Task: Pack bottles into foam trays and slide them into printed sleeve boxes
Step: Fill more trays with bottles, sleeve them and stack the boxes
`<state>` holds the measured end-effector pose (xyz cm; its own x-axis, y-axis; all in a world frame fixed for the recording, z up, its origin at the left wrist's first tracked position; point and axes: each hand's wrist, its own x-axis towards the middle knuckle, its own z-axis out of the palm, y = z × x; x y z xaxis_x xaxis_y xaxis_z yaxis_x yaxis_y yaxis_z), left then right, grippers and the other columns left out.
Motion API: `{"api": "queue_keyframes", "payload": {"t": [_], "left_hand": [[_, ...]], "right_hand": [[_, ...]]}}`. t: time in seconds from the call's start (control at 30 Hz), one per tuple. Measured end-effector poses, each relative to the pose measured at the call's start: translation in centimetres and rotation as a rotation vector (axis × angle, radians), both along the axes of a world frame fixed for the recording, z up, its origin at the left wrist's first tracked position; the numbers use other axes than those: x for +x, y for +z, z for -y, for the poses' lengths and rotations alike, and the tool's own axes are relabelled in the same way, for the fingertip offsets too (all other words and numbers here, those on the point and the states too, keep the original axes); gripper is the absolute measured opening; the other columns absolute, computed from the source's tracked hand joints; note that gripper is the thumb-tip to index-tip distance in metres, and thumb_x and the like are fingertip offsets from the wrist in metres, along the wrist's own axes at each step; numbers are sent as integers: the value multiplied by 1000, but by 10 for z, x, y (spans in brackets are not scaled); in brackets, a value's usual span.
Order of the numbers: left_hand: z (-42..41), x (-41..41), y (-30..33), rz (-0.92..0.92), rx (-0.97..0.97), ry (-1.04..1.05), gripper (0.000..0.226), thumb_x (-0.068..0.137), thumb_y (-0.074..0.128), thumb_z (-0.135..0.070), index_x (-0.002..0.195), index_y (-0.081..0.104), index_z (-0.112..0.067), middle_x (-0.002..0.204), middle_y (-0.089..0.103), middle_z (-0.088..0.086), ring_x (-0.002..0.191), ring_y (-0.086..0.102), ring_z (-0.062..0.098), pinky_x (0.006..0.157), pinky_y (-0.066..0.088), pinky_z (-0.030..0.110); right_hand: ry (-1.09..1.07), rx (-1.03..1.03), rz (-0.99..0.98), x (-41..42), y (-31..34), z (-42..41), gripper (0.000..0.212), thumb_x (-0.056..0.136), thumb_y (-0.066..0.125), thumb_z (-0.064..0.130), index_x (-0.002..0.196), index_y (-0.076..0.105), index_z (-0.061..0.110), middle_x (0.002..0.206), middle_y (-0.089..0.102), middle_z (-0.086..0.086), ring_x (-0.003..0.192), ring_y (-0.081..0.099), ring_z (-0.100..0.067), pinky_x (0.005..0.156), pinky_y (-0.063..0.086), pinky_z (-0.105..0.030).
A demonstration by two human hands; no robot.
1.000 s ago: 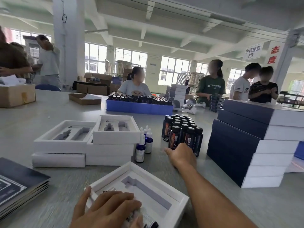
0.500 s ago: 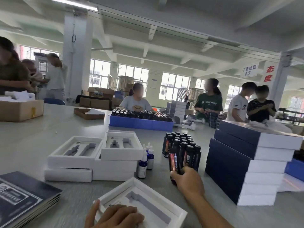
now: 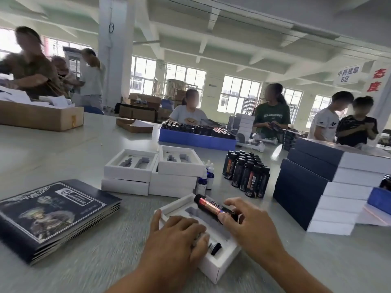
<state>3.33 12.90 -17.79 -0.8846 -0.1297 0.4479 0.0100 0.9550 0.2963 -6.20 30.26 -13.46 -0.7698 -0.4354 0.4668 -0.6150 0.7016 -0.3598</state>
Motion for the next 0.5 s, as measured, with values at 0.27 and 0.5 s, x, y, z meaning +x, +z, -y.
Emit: {"api": "queue_keyframes", "payload": {"t": [0.27,0.5], "left_hand": [[-1,2,-1,-6,0,-9,63,84,4,-68,127,46,-49,130,47,-33,128,27,-12,114,-14,47],[0,1,-4,-10,-16,-4,64,86,4,-67,128,48,-46,130,50,-30,129,30,-7,114,-14,47]], "right_hand": [[60,212,-33,-2,-5,2,47,86,54,66,129,57,49,110,58,23,89,57,1,73,49,-21],[109,322,43,-3,0,4,38,94,49,58,127,61,45,106,51,18,89,52,-1,72,46,-25]]}}
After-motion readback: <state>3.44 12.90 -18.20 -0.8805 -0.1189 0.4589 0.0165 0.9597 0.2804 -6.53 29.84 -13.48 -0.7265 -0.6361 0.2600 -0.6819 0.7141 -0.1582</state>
